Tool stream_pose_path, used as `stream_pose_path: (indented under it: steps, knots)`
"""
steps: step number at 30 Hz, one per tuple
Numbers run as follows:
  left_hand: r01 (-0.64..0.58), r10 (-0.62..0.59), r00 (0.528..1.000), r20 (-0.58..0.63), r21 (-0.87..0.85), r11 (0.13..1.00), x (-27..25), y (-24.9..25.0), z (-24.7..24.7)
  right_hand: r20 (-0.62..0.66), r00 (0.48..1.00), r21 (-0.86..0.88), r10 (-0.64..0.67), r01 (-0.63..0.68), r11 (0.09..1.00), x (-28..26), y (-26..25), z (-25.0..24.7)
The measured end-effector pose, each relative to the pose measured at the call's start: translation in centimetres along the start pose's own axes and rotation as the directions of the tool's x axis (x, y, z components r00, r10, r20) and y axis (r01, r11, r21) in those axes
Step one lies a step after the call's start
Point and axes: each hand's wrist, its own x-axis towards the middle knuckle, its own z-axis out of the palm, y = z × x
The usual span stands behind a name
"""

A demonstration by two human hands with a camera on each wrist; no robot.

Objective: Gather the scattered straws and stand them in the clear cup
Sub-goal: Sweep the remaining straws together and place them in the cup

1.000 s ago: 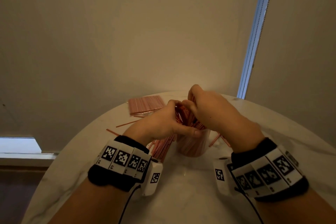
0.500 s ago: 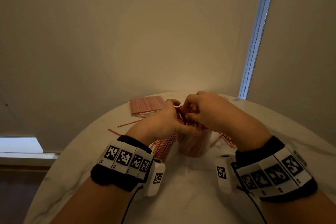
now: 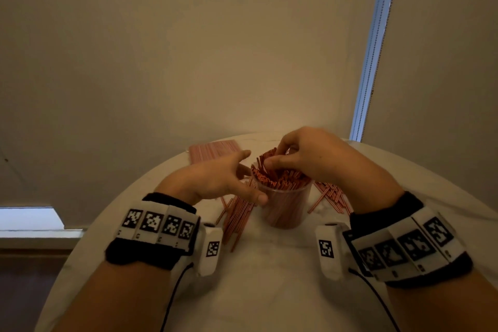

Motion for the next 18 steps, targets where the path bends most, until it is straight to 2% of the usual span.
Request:
stream_pose_path:
  steps: [4,6,8,10,13,16,18]
  knots:
    - [0.087,-0.066,0.980,-0.189,0.105,0.991,0.3,-1.2,-1.7,-0.117,0.993,0.107,0.003,0.010,0.994,-0.4,1.6,-1.9]
    - [0.189,-0.115,0.964,-0.240,0.317,0.929,1.5,-1.3,-1.3,-0.143,0.988,0.105,0.060,-0.045,0.993,-0.4,3.0,-2.8]
    - [0.268,-0.190,0.961,-0.203,0.494,0.828,2.9,-1.0,-0.3,-0.109,0.982,0.080,0.154,-0.146,0.986,-0.3,4.9,-3.3]
    - [0.288,-0.243,0.957,-0.157,0.608,0.740,4.2,-0.7,0.7,-0.027,0.963,-0.004,0.269,-0.270,0.963,-0.2,6.6,-3.3]
    - [0.238,-0.203,0.969,-0.139,0.741,0.628,5.1,-0.6,1.8,0.109,0.897,-0.144,0.428,-0.412,0.900,0.3,8.5,-2.1]
    - [0.186,-0.143,0.982,-0.124,0.766,0.615,5.3,-0.5,2.4,0.195,0.805,-0.318,0.560,-0.488,0.813,1.5,9.8,-0.4]
    - [0.167,-0.130,0.985,-0.109,0.772,0.613,5.3,-0.1,2.8,0.178,0.781,-0.397,0.599,-0.500,0.770,2.3,10.6,0.5]
